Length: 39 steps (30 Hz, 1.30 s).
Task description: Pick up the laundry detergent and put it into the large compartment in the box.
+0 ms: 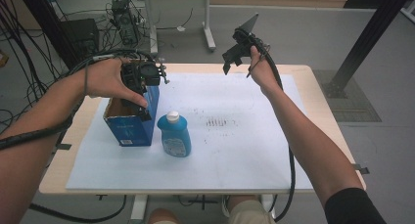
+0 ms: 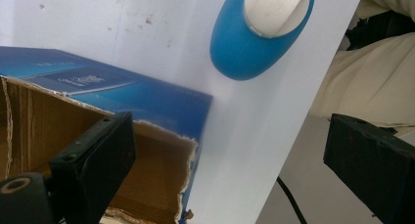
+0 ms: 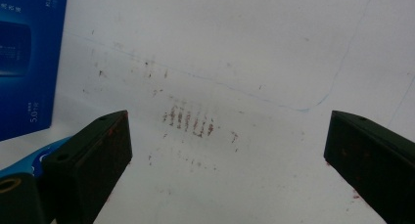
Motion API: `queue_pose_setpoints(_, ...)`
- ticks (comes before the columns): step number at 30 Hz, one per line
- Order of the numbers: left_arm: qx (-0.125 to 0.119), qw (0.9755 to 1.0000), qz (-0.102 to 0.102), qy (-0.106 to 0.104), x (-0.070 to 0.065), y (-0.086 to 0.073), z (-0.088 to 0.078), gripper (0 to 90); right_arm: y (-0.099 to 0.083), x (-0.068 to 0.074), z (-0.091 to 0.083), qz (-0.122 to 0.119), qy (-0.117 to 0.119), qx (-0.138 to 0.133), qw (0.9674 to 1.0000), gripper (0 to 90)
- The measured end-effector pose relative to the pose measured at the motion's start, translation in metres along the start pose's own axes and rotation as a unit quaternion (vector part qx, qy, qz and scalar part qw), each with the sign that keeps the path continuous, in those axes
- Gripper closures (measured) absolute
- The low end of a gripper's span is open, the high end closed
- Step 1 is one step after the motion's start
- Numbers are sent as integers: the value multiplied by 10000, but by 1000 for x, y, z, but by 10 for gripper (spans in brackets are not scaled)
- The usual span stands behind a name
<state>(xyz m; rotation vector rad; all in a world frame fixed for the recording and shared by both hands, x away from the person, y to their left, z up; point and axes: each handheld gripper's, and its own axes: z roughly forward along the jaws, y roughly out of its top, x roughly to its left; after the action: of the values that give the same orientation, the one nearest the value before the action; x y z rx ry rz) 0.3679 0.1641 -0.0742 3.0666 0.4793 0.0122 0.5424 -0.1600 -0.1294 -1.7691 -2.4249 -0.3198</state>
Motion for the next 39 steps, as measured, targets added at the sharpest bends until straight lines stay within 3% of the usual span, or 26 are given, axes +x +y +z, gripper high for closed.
queue_pose_setpoints(39, -109, 9997, 193, -44, -1, 17, 2, 59, 0, -3, 2, 5, -16, 51, 10000, 38)
